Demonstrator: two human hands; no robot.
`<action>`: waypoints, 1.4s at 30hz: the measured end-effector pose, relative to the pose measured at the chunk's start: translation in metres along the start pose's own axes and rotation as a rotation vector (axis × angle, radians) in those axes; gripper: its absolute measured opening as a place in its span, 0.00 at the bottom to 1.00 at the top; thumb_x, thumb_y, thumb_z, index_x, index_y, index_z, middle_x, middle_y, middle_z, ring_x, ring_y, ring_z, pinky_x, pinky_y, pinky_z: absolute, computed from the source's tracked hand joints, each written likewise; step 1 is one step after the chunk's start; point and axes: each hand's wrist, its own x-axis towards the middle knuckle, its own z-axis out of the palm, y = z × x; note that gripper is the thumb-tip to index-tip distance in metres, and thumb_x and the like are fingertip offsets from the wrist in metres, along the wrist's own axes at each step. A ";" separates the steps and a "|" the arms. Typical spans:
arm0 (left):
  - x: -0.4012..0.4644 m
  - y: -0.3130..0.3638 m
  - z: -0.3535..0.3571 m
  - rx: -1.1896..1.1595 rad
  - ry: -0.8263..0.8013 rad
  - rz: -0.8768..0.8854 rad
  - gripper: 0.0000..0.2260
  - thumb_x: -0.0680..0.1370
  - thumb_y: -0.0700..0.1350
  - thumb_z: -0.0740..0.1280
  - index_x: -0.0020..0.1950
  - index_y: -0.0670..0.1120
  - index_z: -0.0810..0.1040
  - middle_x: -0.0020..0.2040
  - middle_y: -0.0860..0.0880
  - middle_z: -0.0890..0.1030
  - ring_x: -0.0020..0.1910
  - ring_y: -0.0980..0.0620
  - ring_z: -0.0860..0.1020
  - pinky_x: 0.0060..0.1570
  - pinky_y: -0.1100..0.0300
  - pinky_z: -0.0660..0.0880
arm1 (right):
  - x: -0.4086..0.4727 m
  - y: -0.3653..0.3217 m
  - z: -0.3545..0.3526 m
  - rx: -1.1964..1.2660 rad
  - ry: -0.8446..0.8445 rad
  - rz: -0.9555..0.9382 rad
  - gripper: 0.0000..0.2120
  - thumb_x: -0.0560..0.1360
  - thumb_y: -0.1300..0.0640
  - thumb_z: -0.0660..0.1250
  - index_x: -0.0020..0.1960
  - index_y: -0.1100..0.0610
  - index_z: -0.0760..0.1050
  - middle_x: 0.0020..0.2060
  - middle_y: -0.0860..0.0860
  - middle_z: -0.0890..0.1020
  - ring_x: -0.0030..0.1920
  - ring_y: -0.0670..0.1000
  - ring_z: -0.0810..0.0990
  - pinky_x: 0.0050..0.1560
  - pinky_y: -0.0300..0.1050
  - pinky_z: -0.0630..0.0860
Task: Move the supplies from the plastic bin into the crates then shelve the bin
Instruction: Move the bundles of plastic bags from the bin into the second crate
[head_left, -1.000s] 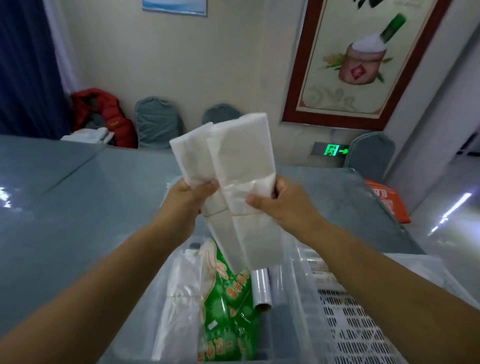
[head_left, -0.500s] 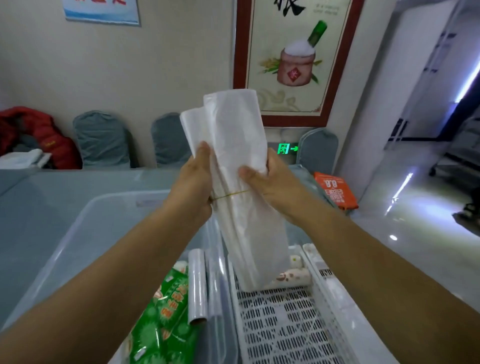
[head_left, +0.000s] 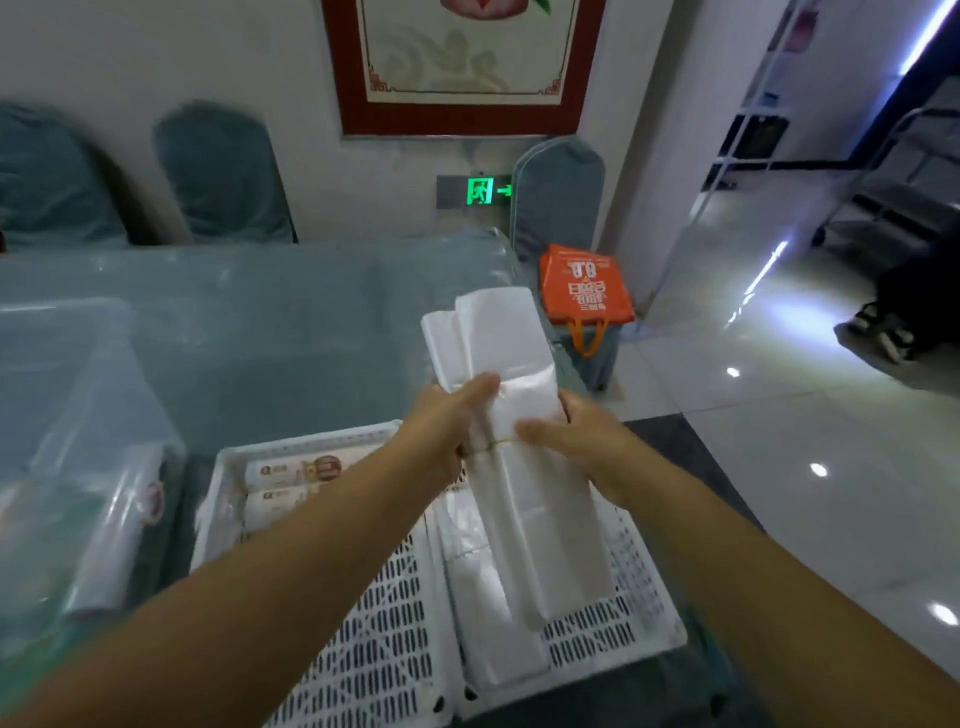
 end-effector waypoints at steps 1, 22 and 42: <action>0.007 -0.020 0.013 0.010 0.016 -0.057 0.14 0.72 0.45 0.71 0.54 0.40 0.78 0.47 0.40 0.84 0.44 0.42 0.83 0.47 0.47 0.80 | -0.002 0.020 -0.013 -0.032 -0.009 0.063 0.22 0.68 0.53 0.74 0.60 0.53 0.72 0.51 0.51 0.82 0.49 0.51 0.82 0.47 0.49 0.81; 0.051 -0.143 0.050 0.102 0.102 -0.130 0.23 0.67 0.26 0.67 0.60 0.40 0.71 0.51 0.44 0.81 0.47 0.50 0.81 0.41 0.60 0.79 | 0.040 0.144 -0.026 -0.278 0.255 0.148 0.30 0.63 0.51 0.76 0.61 0.54 0.68 0.46 0.46 0.76 0.43 0.47 0.74 0.31 0.34 0.65; 0.104 -0.120 0.049 0.208 0.323 -0.137 0.07 0.75 0.34 0.61 0.42 0.45 0.72 0.42 0.48 0.75 0.41 0.52 0.76 0.39 0.63 0.71 | 0.024 0.139 -0.084 0.131 0.369 0.131 0.17 0.66 0.57 0.76 0.50 0.52 0.72 0.45 0.49 0.81 0.41 0.47 0.82 0.29 0.33 0.76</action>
